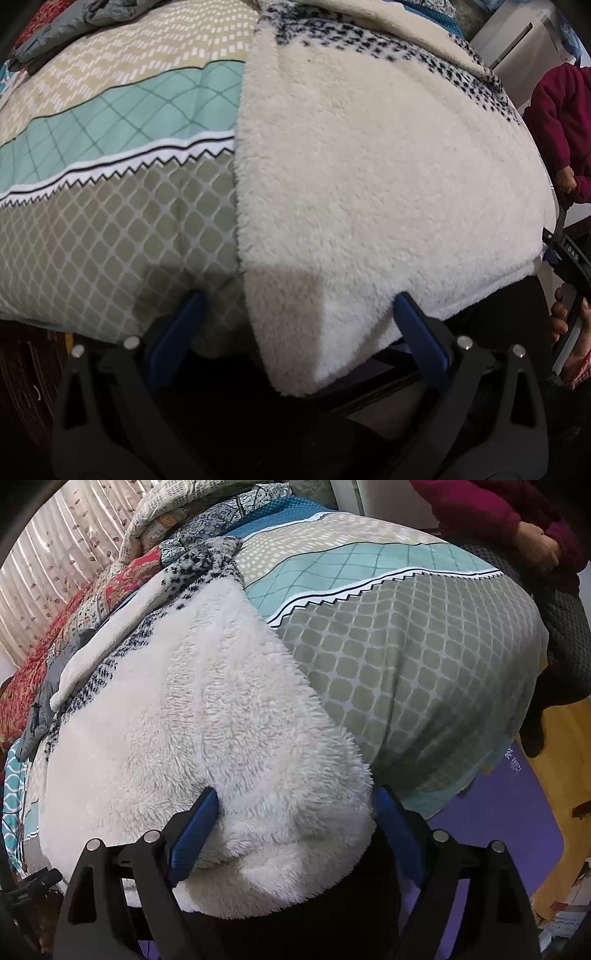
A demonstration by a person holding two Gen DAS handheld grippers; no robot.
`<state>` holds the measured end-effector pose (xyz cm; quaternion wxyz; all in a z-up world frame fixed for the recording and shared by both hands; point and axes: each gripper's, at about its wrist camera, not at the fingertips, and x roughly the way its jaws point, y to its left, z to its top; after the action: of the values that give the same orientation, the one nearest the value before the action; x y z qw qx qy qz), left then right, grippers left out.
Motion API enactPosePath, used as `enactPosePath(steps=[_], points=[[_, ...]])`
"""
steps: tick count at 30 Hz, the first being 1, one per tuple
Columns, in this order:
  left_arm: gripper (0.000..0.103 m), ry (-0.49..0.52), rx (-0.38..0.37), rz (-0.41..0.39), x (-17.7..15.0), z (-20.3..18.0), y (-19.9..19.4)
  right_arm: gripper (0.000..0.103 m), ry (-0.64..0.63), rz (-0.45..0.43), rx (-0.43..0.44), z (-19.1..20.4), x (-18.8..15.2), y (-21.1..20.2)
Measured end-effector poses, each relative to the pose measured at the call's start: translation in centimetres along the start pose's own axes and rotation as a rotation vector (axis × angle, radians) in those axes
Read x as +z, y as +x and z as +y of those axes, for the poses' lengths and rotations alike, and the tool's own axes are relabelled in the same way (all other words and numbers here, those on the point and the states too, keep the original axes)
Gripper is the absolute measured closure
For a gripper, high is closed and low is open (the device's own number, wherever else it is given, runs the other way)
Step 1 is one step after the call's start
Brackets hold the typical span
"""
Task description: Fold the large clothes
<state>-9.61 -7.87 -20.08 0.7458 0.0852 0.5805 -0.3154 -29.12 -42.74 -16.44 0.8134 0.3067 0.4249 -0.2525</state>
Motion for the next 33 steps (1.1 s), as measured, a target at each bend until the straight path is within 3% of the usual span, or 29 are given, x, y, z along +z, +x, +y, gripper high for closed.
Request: enactPosePath(steps=[7, 9, 13, 15, 17, 18, 19, 21, 25, 30, 33], points=[[0.012, 0.037, -0.084, -0.028, -0.9, 0.8, -3.4, 0.019, -0.053, -0.039, 0.151, -1.9, 0.9, -3.2], [0.012, 0.031, -0.109, -0.019, -1.3, 1.6, -3.3, 0.019, -0.103, -0.009, 0.187, -2.2, 1.3, -3.3], [0.012, 0.017, -0.127, 0.020, -1.7, 2.0, -1.4, 0.019, -0.151, 0.071, 0.151, -2.4, 1.8, -1.1], [0.012, 0.006, -0.151, 0.045, -1.5, 1.8, -0.3, 0.019, -0.131, 0.112, 0.214, -2.3, 1.9, -0.2], [0.034, 0.009, -0.157, 0.066, -1.4, 1.5, 0.5, 0.022, -0.136, 0.153, 0.291, -1.8, 1.8, 0.4], [0.067, 0.007, -0.175, 0.106, -1.4, 1.5, 1.1, 0.039, -0.140, 0.181, 0.337, -1.5, 1.6, 0.5], [0.091, -0.002, -0.196, 0.152, -1.8, 1.9, 1.5, 0.064, -0.151, 0.201, 0.358, -1.2, 1.5, 0.5], [0.092, -0.001, -0.243, 0.187, -2.5, 1.9, 1.1, 0.083, -0.222, 0.216, 0.376, -0.5, 1.1, -0.7], [0.093, 0.017, -0.332, 0.138, -2.5, 2.2, -2.3, 0.087, -0.268, 0.233, 0.430, -0.4, 1.2, -3.1], [0.093, -0.181, -0.591, -0.008, 1.1, 4.9, -6.8, 0.087, -0.213, 0.132, 0.626, 0.6, 4.9, -6.4], [0.093, -0.281, -0.636, -0.137, 5.4, 6.6, -8.6, 0.087, -0.178, 0.045, 0.670, 2.3, 9.4, -6.4]])
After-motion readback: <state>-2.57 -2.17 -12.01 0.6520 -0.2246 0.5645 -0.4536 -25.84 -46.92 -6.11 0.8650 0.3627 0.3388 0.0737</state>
